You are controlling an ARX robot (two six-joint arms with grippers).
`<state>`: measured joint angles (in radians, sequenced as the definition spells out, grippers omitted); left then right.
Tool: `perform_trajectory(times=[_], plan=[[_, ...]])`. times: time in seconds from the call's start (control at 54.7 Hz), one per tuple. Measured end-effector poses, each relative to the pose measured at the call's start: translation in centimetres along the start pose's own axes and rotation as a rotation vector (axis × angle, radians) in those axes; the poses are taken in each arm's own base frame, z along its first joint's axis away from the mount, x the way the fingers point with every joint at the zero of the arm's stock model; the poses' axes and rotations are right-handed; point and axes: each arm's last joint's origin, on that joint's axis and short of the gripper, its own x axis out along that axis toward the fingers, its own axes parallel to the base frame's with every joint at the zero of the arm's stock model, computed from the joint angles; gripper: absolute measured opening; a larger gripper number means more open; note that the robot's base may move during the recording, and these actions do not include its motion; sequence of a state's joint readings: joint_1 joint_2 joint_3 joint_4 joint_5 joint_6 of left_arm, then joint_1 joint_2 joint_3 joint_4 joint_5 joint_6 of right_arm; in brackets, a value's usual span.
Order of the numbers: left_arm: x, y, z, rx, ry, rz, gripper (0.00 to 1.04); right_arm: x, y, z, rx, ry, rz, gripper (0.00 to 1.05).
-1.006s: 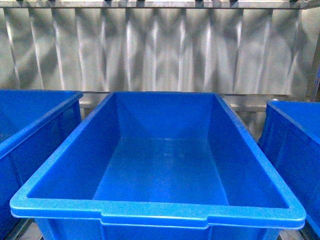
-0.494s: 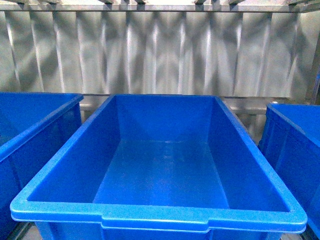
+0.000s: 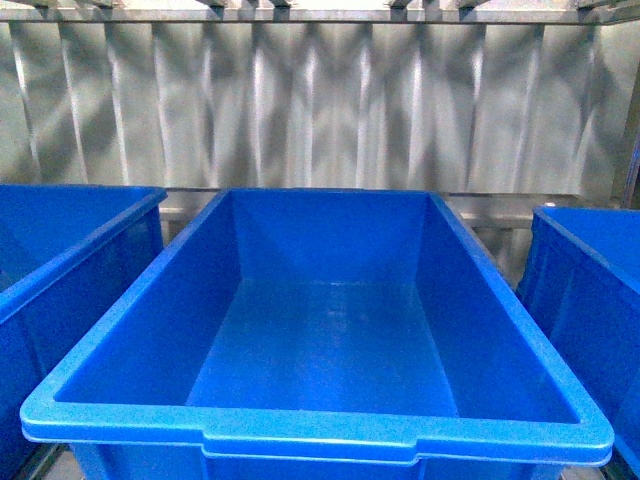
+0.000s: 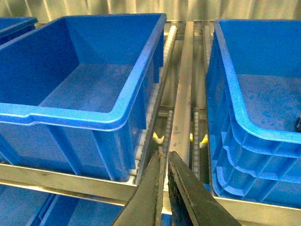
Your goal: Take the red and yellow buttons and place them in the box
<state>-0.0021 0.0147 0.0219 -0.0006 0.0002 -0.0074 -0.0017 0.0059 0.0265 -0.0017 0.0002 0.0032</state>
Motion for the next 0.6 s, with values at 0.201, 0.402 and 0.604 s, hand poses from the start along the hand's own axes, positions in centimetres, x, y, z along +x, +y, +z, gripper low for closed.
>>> perform_trajectory(times=[0.201,0.402,0.604], plan=[[0.0,0.0,0.0,0.0,0.0,0.0,0.97,0.0,0.0,0.0,0.0,0.0,0.0,0.3],[0.0,0.0,0.0,0.0,0.0,0.0,0.97,0.0,0.0,0.0,0.0,0.0,0.0,0.68],[0.0,0.0,0.0,0.0,0.0,0.0,0.97,0.0,0.0,0.0,0.0,0.0,0.0,0.99]])
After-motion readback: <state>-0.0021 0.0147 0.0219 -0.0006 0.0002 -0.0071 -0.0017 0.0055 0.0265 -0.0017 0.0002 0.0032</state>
